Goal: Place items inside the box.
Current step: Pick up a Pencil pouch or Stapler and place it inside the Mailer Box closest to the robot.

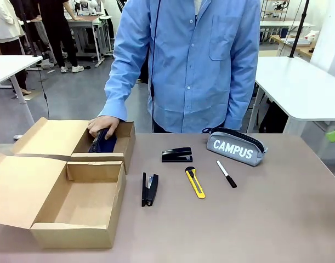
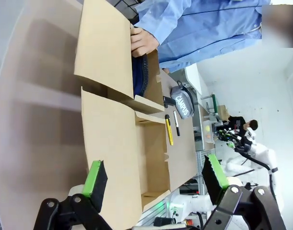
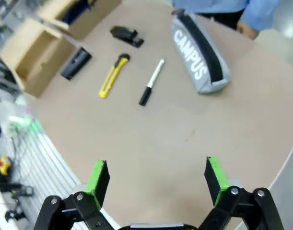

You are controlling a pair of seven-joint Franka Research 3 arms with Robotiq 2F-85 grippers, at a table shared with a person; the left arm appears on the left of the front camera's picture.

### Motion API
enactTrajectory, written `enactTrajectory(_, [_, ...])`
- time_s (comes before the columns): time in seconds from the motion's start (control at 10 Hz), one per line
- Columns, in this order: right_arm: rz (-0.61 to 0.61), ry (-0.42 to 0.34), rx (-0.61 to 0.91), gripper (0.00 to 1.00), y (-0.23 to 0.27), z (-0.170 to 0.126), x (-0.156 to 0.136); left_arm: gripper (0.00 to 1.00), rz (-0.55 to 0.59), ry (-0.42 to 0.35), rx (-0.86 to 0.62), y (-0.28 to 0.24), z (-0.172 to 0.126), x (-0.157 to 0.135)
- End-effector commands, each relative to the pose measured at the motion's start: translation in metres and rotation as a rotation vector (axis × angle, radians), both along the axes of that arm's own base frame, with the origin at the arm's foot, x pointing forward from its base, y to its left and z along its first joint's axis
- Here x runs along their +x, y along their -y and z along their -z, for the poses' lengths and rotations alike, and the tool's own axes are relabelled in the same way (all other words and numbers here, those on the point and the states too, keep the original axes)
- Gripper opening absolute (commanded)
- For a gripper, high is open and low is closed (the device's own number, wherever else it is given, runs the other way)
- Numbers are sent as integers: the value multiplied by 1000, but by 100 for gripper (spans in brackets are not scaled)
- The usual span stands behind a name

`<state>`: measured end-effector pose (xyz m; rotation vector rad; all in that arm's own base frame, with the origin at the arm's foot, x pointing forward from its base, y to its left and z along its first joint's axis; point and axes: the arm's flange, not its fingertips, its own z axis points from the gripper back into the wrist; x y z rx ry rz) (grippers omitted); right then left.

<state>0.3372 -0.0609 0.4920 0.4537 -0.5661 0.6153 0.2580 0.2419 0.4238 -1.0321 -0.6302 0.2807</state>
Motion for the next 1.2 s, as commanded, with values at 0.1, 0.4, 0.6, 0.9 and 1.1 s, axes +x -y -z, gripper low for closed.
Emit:
enactTrajectory(0.1, [-64, -36, -236, 100, -52, 10, 77, 100, 5, 37, -6, 0, -1, 0])
enactTrajectory(0.4, [-98, -79, -380, 100, -104, 35, 157, 100, 5, 37, -6, 0, -1, 0])
enactTrajectory(0.6, [-110, -60, -408, 100, -125, 63, 197, 100, 5, 37, -6, 0, -1, 0])
enactTrajectory(0.9, [-111, -56, -461, 100, -135, 114, 235, 100, 5, 37, -6, 0, -1, 0])
enactTrajectory(1.1, [-92, -51, -472, 100, -136, 134, 239, 100, 5, 37, -6, 0, -1, 0])
